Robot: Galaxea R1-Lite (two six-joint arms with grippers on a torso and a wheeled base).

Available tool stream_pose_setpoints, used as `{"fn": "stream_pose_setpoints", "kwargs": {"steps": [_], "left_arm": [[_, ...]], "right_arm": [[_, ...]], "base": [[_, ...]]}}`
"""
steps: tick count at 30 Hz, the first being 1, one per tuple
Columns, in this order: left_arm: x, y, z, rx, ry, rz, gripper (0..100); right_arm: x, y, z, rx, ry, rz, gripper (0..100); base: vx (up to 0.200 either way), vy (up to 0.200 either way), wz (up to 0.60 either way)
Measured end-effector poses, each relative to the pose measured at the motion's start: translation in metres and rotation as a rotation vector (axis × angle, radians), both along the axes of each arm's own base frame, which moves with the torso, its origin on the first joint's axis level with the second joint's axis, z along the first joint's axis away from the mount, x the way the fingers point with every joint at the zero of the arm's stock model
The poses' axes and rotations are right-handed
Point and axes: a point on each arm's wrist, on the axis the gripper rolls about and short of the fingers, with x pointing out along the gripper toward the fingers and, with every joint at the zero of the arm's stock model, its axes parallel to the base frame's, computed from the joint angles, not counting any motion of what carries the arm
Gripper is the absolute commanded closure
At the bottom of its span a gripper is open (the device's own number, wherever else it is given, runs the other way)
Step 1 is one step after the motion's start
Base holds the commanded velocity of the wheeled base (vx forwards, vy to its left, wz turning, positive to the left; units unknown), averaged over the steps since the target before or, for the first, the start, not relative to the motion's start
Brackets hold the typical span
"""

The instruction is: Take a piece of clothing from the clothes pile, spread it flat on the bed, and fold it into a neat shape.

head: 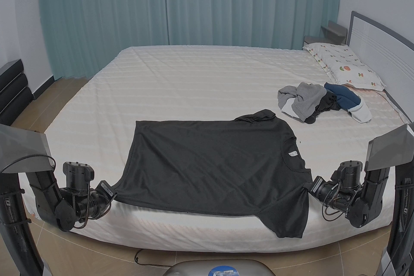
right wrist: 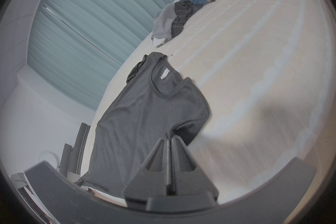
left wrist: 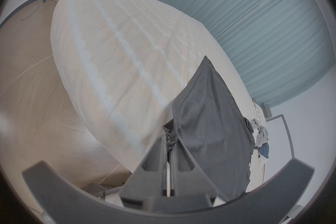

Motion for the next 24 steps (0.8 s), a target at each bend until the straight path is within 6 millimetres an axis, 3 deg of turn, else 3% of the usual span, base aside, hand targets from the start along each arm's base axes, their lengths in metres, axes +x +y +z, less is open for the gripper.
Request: {"fn": "stream_pose_setpoints", "kwargs": {"steps": [14,22,23,24], "left_arm": [[-0.001,-0.001,-0.001,0.0,0.006,-0.005,100],[-0.001,-0.001,-0.001,0.0,0.007,-0.006,100],[-0.001,-0.001,-0.001,0.0,0.007,-0.006,100],[-0.002,-0.001,-0.001,0.0,0.007,-0.006,100]], "right_arm": [[0.036,0.004,0.0,-0.083,-0.028,0.046,100],[0.052,0.004,-0.011,-0.134,-0.043,0.038,100],[0.055,0.004,-0.013,-0.139,-0.046,0.033,0],[0.056,0.004,-0.015,-0.145,-0.046,0.031,0]], "base": [[0.0,0.0,0.0],[0.0,0.0,0.0],[0.0,0.0,0.0],[0.0,0.0,0.0]]}}
